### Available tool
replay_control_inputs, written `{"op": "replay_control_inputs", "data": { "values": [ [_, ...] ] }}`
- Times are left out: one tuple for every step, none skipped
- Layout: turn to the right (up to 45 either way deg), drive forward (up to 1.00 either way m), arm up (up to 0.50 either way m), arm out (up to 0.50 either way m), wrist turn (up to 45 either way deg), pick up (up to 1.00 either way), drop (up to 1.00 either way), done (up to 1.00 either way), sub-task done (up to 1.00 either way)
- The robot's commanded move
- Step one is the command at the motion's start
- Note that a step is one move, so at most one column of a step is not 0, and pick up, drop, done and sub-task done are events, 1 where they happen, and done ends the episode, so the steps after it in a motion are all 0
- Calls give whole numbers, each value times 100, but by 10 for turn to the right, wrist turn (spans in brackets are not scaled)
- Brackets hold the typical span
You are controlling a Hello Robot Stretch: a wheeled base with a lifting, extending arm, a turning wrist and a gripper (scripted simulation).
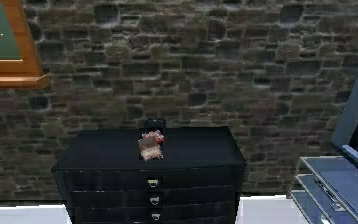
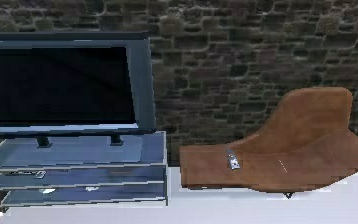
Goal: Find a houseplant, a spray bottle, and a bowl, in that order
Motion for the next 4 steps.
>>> {"op": "replay_control_inputs", "data": {
  "values": [
    [0,5,0,0,0,0,0,0,0],
    [450,0,0,0,0,0,0,0,0],
    [60,0,0,0,0,0,0,0,0],
    [30,0,0,0,0,0,0,0,0]
  ]
}}
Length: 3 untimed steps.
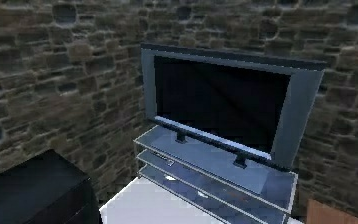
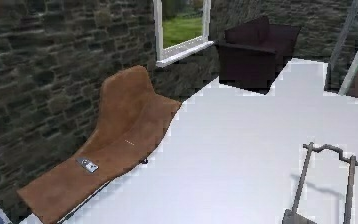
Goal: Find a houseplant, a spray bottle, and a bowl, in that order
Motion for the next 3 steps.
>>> {"op": "replay_control_inputs", "data": {
  "values": [
    [0,15,0,0,0,0,0,0,0],
    [450,0,0,0,0,0,0,0,0],
    [390,0,0,0,0,0,0,0,0]
  ]
}}
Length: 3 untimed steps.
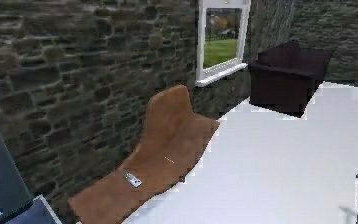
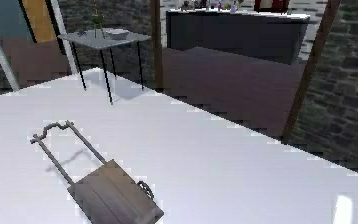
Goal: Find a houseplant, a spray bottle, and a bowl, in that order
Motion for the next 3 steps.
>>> {"op": "replay_control_inputs", "data": {
  "values": [
    [0,45,0,0,0,0,0,0,0],
    [450,0,0,0,0,0,0,0,0],
    [90,0,0,0,0,0,0,0,0]
  ]
}}
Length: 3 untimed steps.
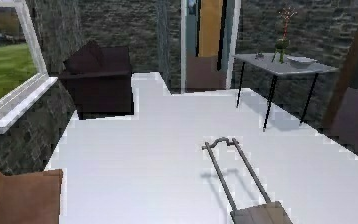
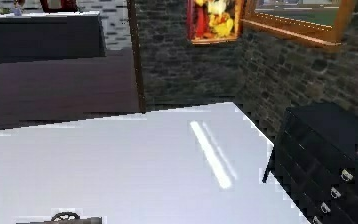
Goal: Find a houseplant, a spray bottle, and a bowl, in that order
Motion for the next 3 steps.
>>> {"op": "replay_control_inputs", "data": {
  "values": [
    [0,60,0,0,0,0,0,0,0],
    [-120,0,0,0,0,0,0,0,0],
    [0,100,0,0,0,0,0,0,0]
  ]
}}
